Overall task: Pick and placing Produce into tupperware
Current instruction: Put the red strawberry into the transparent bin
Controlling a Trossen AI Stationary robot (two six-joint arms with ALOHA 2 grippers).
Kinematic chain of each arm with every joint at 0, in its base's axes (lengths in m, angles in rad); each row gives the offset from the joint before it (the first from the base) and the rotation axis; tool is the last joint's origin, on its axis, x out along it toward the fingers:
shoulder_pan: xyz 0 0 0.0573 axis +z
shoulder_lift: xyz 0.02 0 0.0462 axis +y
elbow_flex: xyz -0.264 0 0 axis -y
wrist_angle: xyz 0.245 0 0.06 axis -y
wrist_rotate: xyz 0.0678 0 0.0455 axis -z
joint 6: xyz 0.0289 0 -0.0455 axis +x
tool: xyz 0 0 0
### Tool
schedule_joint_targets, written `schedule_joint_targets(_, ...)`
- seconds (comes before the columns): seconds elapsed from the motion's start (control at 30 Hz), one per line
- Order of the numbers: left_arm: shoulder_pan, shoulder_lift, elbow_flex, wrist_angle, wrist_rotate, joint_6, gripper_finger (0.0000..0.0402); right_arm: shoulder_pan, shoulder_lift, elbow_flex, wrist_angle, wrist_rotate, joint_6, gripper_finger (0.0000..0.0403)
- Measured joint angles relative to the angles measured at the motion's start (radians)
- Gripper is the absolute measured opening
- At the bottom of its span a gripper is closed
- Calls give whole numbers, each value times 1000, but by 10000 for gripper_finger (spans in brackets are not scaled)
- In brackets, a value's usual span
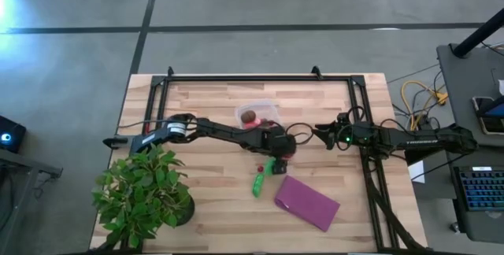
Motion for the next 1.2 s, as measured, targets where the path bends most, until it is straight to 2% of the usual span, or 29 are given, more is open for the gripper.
schedule_joint_targets(0.5, -2, 0, -11, 81, -4, 12, 271, 0, 0, 0, 0, 0, 0, 219)
schedule_joint_targets(0.93, -2, 0, -17, 82, 15, 12, 203, 0, 0, 0, 0, 0, 0, 219)
schedule_joint_targets(1.07, -3, 0, -23, 81, 60, 12, 196, 0, 0, 0, 0, 0, 0, 219)
schedule_joint_targets(1.2, -4, 1, -24, 80, 60, 11, 196, 0, 0, 0, 0, 0, 0, 219)
